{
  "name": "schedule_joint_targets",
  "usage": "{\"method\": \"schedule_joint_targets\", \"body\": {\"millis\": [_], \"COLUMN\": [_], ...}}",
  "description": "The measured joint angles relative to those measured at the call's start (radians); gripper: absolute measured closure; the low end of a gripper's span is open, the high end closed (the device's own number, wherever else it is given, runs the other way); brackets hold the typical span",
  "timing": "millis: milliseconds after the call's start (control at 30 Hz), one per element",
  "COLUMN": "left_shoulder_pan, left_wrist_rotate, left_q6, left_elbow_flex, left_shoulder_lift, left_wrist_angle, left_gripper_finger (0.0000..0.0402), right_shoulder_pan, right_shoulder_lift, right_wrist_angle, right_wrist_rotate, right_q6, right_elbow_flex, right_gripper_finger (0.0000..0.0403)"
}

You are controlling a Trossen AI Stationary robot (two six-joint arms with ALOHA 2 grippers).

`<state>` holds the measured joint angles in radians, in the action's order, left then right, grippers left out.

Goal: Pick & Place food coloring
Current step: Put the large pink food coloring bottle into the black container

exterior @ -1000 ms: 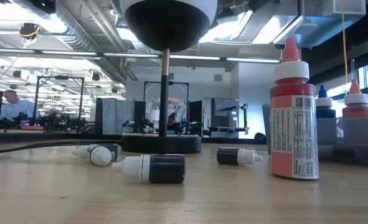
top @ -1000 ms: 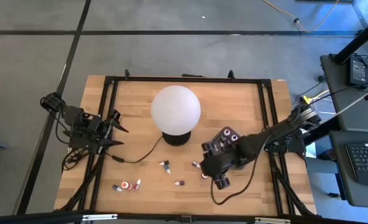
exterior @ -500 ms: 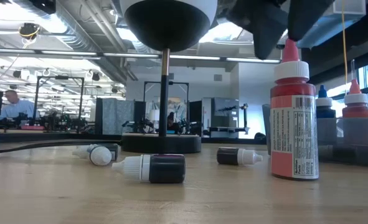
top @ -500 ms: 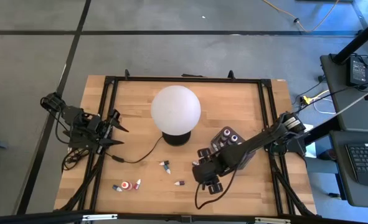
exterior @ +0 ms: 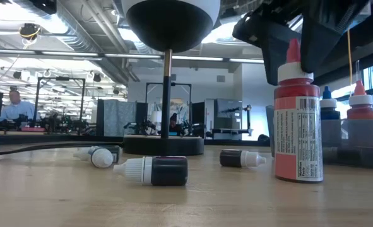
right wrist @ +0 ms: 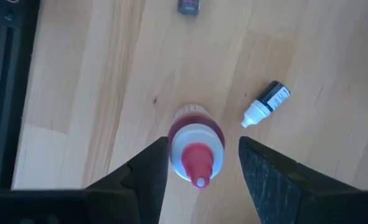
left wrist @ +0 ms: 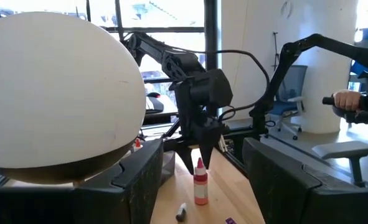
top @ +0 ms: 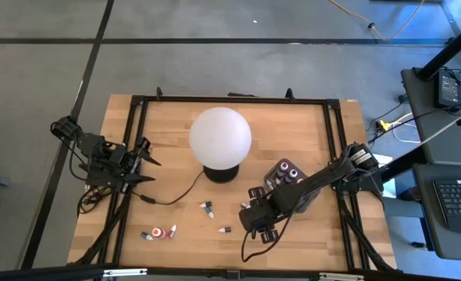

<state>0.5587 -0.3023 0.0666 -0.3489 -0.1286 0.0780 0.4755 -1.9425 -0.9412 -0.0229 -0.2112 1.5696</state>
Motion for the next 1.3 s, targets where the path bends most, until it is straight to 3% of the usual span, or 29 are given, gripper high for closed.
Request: {"method": "schedule_joint_targets", "body": {"millis": [367, 967, 1300], "left_shoulder_pan": [0.000, 0.000, 0.000], "left_wrist_rotate": [0.000, -0.017, -0.081], "left_q6": [0.000, 0.000, 0.000], "left_elbow_flex": [0.000, 0.000, 0.000], "left_shoulder_lift": [0.000, 0.000, 0.000], "left_wrist_angle": [0.000, 0.001, 0.012], "left_gripper_finger": [0.0185, 0.0183, 0.0184], "right_shoulder_pan": [0.000, 0.000, 0.001], "right_shoulder_lift": [-0.001, -0.001, -0.001], "right_wrist_angle": [-0.004, -0.025, -0.025], "right_wrist_rotate": [-0.001, -0.036, -0.036], "right_q6": [-0.099, -0.039, 0.007], "right_elbow_flex": [0.000, 0.000, -0.001], "right_gripper_finger": [0.0205, 0.0208, 0.0286]}}
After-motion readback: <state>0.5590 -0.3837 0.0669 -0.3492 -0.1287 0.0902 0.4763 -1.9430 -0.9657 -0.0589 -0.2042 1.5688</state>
